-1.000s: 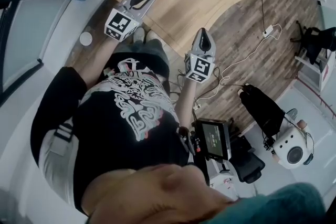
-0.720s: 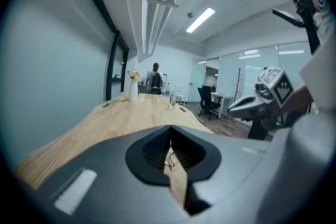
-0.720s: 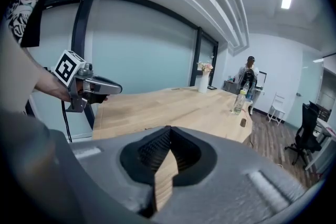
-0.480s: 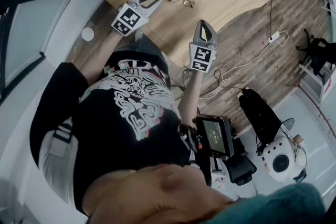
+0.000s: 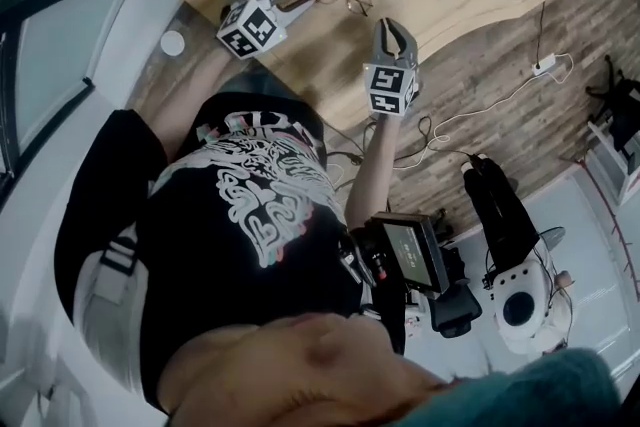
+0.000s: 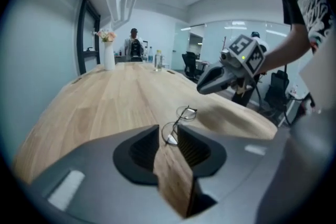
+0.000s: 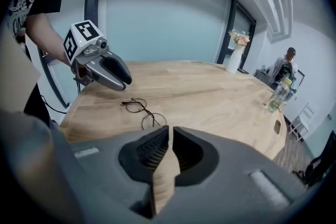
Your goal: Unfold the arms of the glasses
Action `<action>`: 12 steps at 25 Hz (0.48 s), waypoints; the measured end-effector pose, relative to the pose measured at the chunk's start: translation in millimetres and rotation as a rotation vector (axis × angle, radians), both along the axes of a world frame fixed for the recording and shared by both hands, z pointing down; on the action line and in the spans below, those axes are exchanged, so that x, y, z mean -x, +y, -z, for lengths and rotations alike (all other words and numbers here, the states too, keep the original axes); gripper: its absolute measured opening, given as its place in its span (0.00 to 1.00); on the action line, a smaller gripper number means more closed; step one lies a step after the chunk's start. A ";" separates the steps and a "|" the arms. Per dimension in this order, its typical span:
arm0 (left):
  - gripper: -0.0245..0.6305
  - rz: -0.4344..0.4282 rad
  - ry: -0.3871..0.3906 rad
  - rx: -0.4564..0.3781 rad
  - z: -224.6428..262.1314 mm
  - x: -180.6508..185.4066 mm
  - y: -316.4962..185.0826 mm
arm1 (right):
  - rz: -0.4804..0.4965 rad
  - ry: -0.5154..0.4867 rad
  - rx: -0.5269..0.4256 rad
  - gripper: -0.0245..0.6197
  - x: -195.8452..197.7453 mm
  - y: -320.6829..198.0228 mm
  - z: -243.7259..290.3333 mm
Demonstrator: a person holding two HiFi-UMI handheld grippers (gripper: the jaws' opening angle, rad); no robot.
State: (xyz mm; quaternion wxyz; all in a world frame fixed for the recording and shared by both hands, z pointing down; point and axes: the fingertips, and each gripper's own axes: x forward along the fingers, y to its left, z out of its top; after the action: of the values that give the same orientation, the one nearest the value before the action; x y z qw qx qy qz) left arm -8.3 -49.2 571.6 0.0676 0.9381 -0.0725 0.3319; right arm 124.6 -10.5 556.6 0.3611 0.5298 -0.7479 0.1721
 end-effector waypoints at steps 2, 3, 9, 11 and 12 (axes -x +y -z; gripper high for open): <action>0.17 -0.021 -0.037 0.019 -15.7 -0.2 5.5 | 0.020 0.009 0.013 0.08 3.0 -4.7 -7.0; 0.18 -0.035 -0.052 0.022 -20.8 -0.6 8.7 | 0.029 0.009 0.015 0.08 6.0 -6.7 -8.8; 0.20 -0.114 -0.108 0.020 -44.0 -11.0 22.8 | 0.085 -0.011 0.032 0.08 27.6 -13.4 -28.0; 0.20 -0.131 -0.125 0.016 -52.0 -15.9 23.8 | 0.094 -0.012 0.042 0.08 30.8 -14.2 -35.8; 0.20 -0.135 -0.133 0.012 -54.6 -17.3 23.7 | 0.096 -0.009 0.047 0.08 31.8 -14.0 -38.7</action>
State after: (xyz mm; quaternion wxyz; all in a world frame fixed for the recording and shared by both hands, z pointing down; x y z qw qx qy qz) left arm 9.1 -25.5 626.2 0.0459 0.9163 -0.0115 0.3977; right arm 92.8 -24.5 595.3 0.3778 0.4840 -0.7698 0.1747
